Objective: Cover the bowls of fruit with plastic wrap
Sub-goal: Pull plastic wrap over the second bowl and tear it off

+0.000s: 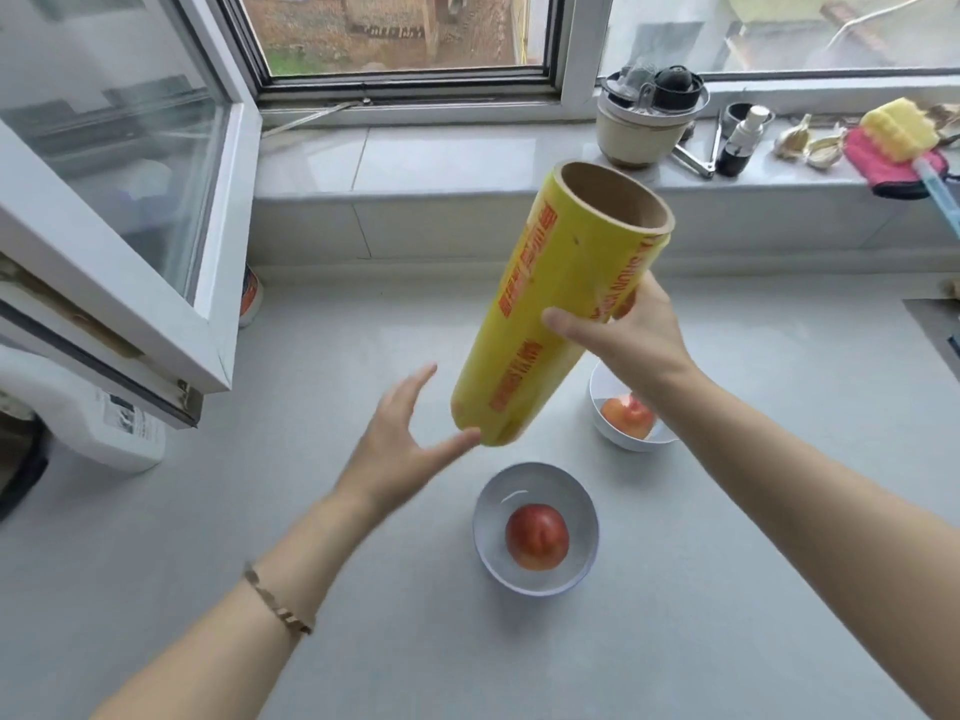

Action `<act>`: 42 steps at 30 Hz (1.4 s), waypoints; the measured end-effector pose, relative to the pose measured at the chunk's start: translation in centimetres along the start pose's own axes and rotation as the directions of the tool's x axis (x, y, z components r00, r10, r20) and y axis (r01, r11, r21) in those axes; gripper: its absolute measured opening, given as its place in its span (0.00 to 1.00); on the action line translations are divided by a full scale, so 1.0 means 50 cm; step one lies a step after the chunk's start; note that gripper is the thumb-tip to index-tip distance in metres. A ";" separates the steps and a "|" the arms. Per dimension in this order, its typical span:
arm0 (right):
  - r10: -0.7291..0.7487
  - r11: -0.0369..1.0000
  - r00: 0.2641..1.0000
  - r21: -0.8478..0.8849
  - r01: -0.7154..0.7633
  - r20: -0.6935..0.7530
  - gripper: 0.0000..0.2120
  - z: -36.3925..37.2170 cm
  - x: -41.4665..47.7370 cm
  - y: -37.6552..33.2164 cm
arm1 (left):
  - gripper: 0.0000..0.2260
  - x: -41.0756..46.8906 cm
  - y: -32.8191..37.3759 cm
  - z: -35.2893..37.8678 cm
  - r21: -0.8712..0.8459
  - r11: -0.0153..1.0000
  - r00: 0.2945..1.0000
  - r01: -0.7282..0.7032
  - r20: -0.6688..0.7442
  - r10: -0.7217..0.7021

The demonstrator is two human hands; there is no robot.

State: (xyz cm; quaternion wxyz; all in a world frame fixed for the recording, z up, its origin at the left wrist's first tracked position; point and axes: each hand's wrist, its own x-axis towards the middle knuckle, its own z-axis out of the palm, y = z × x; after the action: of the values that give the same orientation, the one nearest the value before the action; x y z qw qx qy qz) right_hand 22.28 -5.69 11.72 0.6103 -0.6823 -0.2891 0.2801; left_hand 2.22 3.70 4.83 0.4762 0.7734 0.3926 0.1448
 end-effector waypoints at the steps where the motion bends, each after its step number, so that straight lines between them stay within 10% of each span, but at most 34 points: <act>1: -0.014 1.000 0.999 0.027 0.013 0.048 0.21 -0.005 -0.015 -0.014 | 0.40 0.014 0.034 -0.018 -0.052 0.997 0.996 -0.061 0.058 0.064; 6: 0.128 0.985 0.961 0.078 -0.151 0.243 0.19 -0.006 -0.077 -0.007 | 0.47 0.036 0.119 -0.035 -0.340 0.941 0.887 -0.004 0.433 0.161; 12: 0.412 0.897 0.898 0.105 -0.429 0.153 0.22 0.006 -0.147 0.061 | 0.45 -0.036 0.067 0.051 -0.482 0.833 0.876 0.273 0.482 -0.008; 19: 0.231 0.972 0.956 -0.005 -0.236 -0.178 0.14 -0.002 -0.205 0.102 | 0.34 -0.098 0.033 0.082 -0.474 0.801 0.882 0.366 0.451 -0.136; 42: 0.222 0.971 0.972 -0.077 -0.228 -0.081 0.04 -0.011 -0.223 0.126 | 0.38 -0.149 0.017 0.085 -0.318 0.868 0.898 0.382 0.349 -0.267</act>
State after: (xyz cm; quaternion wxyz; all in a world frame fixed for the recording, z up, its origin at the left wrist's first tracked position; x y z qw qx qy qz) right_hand 15.49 -14.81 5.86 0.5548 -0.7459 -0.1994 0.3099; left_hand 0.33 -4.73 4.54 0.6866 0.6017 0.4077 0.0183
